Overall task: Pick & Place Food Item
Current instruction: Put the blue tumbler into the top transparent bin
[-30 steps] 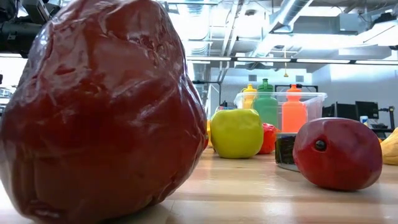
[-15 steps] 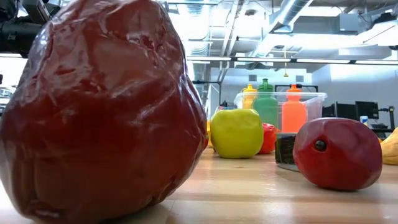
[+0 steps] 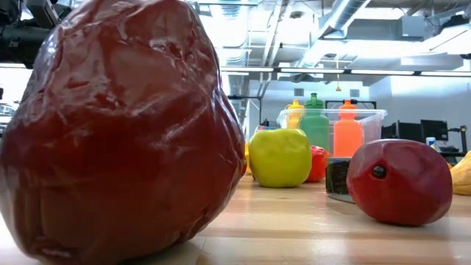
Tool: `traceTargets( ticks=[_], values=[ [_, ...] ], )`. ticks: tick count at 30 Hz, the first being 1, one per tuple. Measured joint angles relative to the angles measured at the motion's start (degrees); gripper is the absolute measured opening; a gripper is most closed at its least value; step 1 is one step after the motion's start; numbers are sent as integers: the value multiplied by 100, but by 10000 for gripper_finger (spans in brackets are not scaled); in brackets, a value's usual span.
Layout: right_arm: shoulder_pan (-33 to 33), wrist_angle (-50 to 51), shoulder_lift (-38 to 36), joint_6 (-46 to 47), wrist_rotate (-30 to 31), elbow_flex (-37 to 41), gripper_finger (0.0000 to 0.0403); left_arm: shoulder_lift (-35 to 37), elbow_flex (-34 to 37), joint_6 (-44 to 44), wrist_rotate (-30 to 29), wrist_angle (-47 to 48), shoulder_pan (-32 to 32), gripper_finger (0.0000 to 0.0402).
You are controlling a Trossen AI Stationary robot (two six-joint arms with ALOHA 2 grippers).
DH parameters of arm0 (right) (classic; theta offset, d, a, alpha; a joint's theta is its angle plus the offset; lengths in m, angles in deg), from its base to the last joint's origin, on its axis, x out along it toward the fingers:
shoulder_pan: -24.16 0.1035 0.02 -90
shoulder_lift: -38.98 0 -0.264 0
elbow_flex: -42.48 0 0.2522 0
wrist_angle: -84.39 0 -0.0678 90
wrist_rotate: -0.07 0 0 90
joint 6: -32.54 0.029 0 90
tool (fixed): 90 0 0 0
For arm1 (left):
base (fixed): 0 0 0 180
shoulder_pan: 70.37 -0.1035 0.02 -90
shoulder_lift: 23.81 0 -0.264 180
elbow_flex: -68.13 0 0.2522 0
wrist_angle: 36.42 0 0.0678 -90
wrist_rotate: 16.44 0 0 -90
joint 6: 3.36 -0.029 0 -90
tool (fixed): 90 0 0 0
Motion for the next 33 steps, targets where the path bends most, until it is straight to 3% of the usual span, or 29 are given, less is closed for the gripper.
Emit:
traceTargets(
  ticks=[17,28,33],
  values=[
    [-2,-206,114,-512,187,94,195,0,0,0,1,0,0,0],
    [0,-226,94,-497,235,109,94,0,0,-2,0,0,1,0],
    [-2,-224,92,-498,357,107,71,0,0,0,0,0,1,0]
  ],
)
